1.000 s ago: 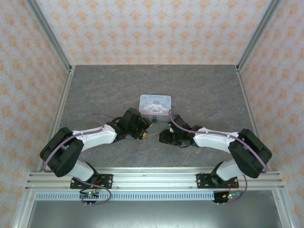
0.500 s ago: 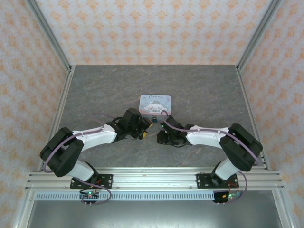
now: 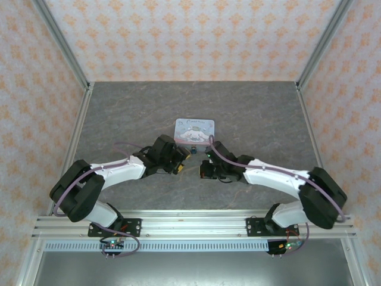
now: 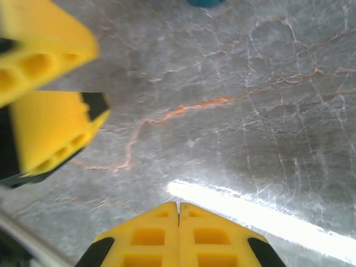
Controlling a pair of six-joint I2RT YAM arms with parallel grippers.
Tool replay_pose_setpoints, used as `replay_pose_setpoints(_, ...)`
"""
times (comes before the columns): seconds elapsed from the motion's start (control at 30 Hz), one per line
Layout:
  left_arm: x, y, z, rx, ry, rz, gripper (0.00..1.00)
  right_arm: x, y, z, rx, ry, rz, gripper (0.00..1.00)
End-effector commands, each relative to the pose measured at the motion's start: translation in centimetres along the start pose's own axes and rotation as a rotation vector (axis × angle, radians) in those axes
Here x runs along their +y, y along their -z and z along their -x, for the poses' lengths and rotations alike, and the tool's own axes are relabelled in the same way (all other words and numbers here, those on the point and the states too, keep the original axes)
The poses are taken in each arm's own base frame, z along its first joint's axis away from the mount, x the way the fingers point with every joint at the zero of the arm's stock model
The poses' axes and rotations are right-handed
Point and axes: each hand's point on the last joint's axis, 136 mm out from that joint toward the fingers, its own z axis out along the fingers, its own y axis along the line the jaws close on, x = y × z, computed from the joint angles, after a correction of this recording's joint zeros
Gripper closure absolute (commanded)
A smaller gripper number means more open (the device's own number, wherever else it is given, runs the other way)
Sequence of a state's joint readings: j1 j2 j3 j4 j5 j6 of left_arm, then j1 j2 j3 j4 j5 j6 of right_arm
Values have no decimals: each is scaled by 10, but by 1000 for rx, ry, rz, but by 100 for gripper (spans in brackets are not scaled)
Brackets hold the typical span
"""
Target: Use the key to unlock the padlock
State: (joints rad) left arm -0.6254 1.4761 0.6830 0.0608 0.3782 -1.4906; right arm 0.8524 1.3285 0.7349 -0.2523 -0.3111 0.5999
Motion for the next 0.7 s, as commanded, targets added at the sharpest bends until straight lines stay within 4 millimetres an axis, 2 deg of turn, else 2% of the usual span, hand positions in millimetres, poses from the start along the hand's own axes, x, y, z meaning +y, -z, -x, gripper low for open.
replay_pose_setpoints(0.0,3,5,4,-18,-7,8,44,-13,11,-21,80,34,-52,100)
replay_pose_setpoints(0.17,3,3,4,-16,-8,8,44,-29,4,-36,140,55,-105,100)
replay_pose_setpoints(0.3,4,3,5,-18,-6,12,44,-44,-20,-46,171,35,-136,100)
replay_pose_setpoints(0.47,6,3,4,-14,-8,21,44,-53,-46,-47,191,34,-177,100)
replay_pose_setpoints(0.67,6,6,5,-22,-10,17,44,-53,-47,-47,181,23,-166,100)
